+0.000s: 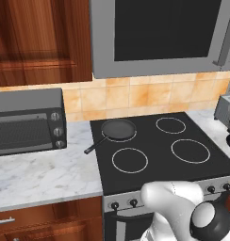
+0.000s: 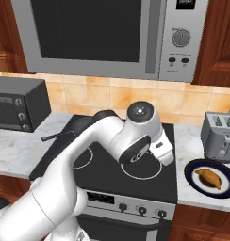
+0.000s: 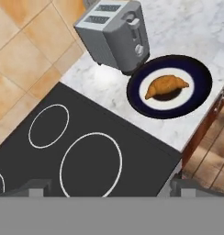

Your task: Pick the croissant and place it on the pan. Then turn on the stove to warm the croissant.

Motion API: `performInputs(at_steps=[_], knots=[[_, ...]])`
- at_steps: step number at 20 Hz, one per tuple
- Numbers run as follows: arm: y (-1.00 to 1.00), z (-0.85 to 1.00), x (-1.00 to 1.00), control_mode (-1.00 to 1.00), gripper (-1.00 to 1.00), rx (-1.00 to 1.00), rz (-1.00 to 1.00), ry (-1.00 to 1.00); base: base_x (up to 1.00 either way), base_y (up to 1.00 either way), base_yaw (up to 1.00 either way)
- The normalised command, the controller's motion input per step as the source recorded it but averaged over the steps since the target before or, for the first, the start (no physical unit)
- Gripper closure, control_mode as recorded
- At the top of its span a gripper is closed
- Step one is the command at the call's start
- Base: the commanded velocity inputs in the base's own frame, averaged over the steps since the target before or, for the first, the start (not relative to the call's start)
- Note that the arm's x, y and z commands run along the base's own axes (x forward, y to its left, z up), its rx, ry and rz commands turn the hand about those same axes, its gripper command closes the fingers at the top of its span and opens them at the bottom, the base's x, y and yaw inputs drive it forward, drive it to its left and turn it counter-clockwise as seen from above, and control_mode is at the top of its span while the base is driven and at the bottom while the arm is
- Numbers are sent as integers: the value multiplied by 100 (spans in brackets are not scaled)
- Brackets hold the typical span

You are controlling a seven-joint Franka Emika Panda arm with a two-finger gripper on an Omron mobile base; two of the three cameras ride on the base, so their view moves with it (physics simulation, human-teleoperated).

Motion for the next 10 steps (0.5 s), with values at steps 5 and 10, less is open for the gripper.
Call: performInputs(at_steps=[5, 10], knots=[[-41, -25, 0, -100, -100, 10, -30, 1, 0, 0, 0], [-31, -32, 0, -100, -100, 4, -32, 2, 0, 0, 0]])
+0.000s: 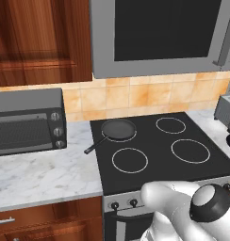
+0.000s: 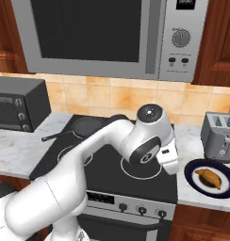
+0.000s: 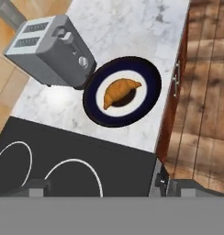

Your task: Pick the croissant and place it on the pan. Then turn on the stove to warm the croissant.

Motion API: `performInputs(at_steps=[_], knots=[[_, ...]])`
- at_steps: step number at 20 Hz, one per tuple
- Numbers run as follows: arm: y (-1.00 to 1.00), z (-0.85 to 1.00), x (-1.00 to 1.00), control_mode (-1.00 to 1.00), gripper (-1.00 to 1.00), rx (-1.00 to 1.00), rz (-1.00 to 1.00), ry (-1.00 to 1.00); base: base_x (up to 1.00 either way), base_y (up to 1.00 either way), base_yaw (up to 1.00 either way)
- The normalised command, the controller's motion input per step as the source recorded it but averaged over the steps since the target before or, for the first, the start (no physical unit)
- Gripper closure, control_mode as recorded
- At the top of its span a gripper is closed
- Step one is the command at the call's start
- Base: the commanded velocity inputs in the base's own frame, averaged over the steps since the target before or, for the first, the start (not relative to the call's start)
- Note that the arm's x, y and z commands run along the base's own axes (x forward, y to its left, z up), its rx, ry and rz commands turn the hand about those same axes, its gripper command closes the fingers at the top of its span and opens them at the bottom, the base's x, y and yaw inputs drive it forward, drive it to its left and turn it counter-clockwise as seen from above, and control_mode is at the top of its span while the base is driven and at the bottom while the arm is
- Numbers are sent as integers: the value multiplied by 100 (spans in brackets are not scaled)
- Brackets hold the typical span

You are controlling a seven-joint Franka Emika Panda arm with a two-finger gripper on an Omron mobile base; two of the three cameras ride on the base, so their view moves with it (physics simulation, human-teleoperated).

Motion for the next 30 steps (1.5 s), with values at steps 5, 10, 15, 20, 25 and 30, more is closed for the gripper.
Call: performInputs(at_steps=[5, 10, 15, 20, 25, 30], knots=[[-27, -33, 0, -100, -100, 8, -33, 3, 0, 0, 0], [-28, -31, 1, -100, -100, 11, -19, 6, 0, 0, 0], [-41, -19, 3, -100, -100, 21, -1, 8, 0, 0, 0], [-37, -15, 4, -100, -100, 24, 0, 6, 0, 0, 0], [-22, -14, 15, -100, -100, 17, -7, 6, 0, 0, 0], [-8, -15, 23, -100, -100, 11, -15, 2, 0, 0, 0]])
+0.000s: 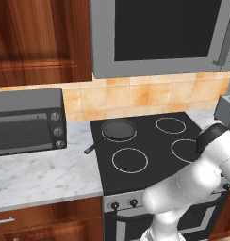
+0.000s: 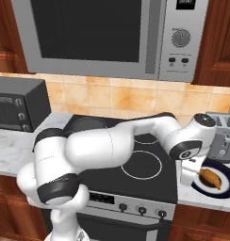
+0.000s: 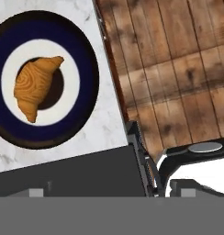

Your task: Pick the croissant and place it on the pan. Then turn on the stove to warm the croissant.

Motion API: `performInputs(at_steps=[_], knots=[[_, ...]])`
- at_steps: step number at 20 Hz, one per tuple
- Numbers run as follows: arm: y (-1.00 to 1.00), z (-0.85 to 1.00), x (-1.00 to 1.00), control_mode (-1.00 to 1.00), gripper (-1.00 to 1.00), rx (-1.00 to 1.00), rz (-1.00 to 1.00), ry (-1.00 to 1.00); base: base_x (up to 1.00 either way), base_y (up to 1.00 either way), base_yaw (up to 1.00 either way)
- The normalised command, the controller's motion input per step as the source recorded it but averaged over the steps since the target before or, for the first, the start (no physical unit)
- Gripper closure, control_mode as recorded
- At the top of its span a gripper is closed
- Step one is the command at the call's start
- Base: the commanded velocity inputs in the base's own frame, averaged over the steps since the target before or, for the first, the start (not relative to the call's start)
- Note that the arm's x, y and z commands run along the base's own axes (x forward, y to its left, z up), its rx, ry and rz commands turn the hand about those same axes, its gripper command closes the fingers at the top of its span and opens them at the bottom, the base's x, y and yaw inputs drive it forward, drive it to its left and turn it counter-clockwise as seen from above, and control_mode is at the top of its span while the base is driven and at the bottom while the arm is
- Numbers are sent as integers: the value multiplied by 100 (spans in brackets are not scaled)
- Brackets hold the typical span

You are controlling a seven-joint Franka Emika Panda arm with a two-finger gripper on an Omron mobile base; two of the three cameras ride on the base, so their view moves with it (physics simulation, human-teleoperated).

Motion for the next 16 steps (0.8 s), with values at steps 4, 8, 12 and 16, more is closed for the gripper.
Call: performInputs(at_steps=[4, 8, 12, 16], knots=[[-7, -20, 15, -100, -100, 6, -18, 0, 0, 0, 0], [-10, -33, 5, -100, -100, 1, -20, 0, 0, 0, 0], [-6, -28, 9, -100, -100, 0, -20, 0, 0, 0, 0], [-7, -17, 10, -100, -100, 0, -17, 0, 0, 0, 0]])
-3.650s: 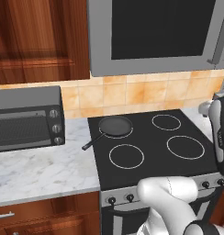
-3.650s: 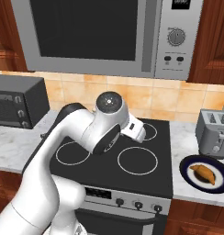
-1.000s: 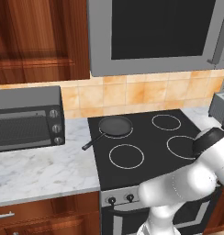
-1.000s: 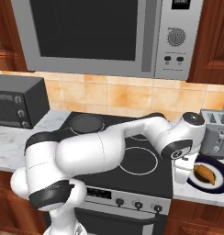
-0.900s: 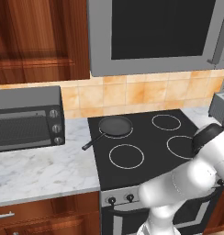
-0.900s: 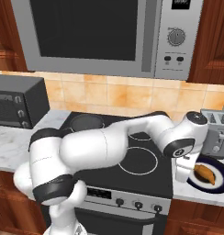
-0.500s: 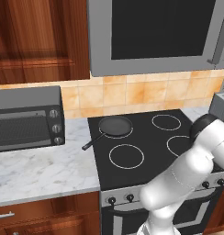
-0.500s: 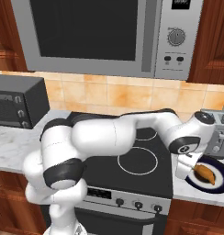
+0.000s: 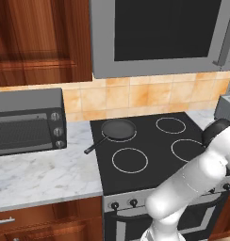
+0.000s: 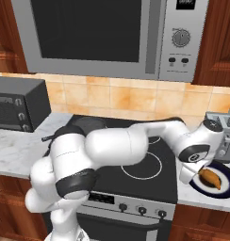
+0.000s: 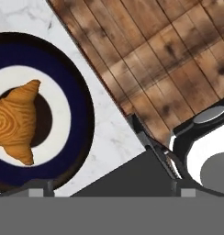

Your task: Pick the croissant and place it on the pan. Then turn on the stove to warm the croissant.

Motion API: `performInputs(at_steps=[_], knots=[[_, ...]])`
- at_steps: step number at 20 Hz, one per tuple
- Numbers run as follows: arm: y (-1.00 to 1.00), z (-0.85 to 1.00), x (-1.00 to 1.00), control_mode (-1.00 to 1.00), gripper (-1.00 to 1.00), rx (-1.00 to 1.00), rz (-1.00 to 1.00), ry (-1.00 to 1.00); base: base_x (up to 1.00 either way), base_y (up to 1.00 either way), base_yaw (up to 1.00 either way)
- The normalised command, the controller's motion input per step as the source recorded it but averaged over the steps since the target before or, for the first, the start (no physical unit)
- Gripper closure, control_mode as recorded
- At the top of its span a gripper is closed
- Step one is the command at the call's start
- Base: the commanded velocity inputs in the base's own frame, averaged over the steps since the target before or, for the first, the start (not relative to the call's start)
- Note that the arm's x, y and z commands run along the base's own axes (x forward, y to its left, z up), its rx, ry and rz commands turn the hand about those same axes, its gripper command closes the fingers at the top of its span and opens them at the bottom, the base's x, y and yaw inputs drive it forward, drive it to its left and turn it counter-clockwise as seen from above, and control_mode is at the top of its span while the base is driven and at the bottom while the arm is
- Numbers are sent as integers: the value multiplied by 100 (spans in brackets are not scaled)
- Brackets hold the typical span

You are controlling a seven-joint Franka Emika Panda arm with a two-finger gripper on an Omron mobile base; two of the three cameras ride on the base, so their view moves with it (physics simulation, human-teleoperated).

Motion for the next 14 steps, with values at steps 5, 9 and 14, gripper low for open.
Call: performInputs(at_steps=[5, 9, 14], knots=[[-9, -9, 11, -100, -100, 1, -13, 0, 0, 0, 0], [-1, -15, 13, -100, -100, 0, -15, 0, 0, 0, 0], [0, -28, 23, -100, -100, -1, -15, 0, 0, 0, 0]])
